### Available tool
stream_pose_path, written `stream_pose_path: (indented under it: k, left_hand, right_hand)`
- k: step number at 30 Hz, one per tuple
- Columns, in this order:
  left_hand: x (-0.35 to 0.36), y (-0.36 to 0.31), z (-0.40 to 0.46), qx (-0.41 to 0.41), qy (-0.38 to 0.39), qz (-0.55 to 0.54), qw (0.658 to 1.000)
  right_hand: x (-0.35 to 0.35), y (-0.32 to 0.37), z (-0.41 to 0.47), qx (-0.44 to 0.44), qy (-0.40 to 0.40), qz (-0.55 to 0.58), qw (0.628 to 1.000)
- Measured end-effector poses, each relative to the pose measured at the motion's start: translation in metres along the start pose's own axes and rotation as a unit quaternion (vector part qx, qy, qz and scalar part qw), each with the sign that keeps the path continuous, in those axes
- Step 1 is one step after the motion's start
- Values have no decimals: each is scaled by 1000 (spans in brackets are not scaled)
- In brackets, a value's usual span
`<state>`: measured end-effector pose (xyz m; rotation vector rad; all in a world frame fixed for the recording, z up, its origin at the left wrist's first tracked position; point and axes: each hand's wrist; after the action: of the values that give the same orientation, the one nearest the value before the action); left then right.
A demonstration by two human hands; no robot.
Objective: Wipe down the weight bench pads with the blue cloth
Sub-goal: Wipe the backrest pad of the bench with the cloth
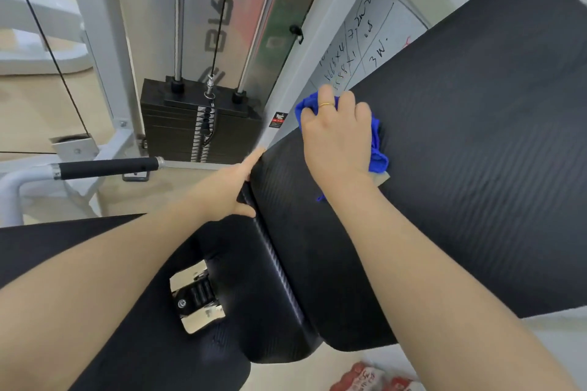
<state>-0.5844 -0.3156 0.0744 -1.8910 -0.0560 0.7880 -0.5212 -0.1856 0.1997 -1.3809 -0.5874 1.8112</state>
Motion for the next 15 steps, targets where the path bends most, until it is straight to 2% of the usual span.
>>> stream_pose_path:
  k: [2, 5, 7, 8, 11, 13, 15]
  left_hand:
    - [-1, 3, 5, -7, 4, 10, 1000]
    - [4, 15, 8, -62, 7, 19, 998]
    - [9, 22, 7, -86, -7, 33, 996]
    - [9, 24, 6, -99, -8, 38, 994]
    - [8, 26, 7, -129, 0, 27, 991]
    - [8, 23, 8, -131, -1, 28, 991]
    - [8, 24, 10, -131, 1, 23, 991]
  right_hand:
    - [1, 20, -7, -29, 9, 23, 999]
    - [-3, 39, -23, -115, 66, 55, 990]
    - [-7, 27, -20, -187, 75, 58, 978]
    - [-7, 15, -14, -190, 74, 52, 978]
    - [-2, -21, 6, -72, 18, 16, 997]
    - [1, -21, 7, 3, -1, 2, 1000]
    - [3, 0, -1, 21, -13, 14, 1000]
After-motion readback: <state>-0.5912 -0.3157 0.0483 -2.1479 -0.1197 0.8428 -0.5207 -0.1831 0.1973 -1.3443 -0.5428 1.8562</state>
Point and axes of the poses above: each hand's wrist, its own z-axis towards the middle knuckle, its own x-axis out of the palm, y = z × x, and after that the axes turned 10 degrees about -z, right-handed
